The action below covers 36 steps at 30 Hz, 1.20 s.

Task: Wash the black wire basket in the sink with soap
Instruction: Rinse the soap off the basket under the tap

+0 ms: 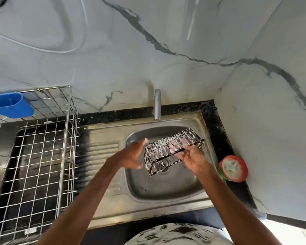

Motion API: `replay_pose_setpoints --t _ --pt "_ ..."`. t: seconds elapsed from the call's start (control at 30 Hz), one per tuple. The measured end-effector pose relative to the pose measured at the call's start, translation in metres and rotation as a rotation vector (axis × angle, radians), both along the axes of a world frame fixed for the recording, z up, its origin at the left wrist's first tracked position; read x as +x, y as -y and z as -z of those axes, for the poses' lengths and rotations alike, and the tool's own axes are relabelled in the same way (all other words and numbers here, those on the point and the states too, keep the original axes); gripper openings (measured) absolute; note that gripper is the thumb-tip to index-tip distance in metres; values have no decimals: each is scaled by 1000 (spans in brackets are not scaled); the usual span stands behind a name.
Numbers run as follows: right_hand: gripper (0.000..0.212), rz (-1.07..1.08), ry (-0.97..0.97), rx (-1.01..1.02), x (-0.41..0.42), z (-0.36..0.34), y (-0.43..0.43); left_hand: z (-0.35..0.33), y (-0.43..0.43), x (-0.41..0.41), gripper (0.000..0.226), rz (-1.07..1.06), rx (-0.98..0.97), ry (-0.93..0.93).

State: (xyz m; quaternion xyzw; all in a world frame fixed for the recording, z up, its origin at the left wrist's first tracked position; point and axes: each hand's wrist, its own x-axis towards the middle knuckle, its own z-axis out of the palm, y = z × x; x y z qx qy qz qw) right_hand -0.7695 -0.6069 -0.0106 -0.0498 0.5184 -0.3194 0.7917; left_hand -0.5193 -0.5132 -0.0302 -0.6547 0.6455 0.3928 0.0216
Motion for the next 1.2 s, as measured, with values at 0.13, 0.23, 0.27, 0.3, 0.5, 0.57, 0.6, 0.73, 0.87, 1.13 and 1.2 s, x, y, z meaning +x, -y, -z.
replay_pose_setpoints --t 0.13,0.23,0.27,0.3,0.5,0.57,0.6,0.73,0.87,1.13,1.2 --pt "38 -6 -31 -43 12 5 6 12 57 9 83 205 -457 309" --pt "40 -45 -89 -60 24 11 16 24 105 11 79 508 -720 547" --pt "39 -51 -104 -55 27 12 18 26 119 10 75 589 -746 588" --pt "40 -52 -113 -42 30 13 21 26 130 8 71 617 -693 634" --pt "37 -63 -67 -35 36 16 15 52 137 11 70 511 -206 497" --pt "36 -81 -67 -34 36 18 13 57 137 13 80 498 -333 624" --pt "36 -85 -66 -33 36 17 12 61 133 12 81 479 -345 675" --pt "35 -74 -70 -36 32 14 11 60 128 14 68 375 -475 559" --pt "35 -67 -62 -31 27 21 12 82 116 32 96 124 -482 278" --pt "36 25 -64 -17 33 42 20 53 105 -8 22 -329 -334 -131" --pt "32 49 -84 -2 40 45 22 55 102 -25 23 -296 -276 -170"
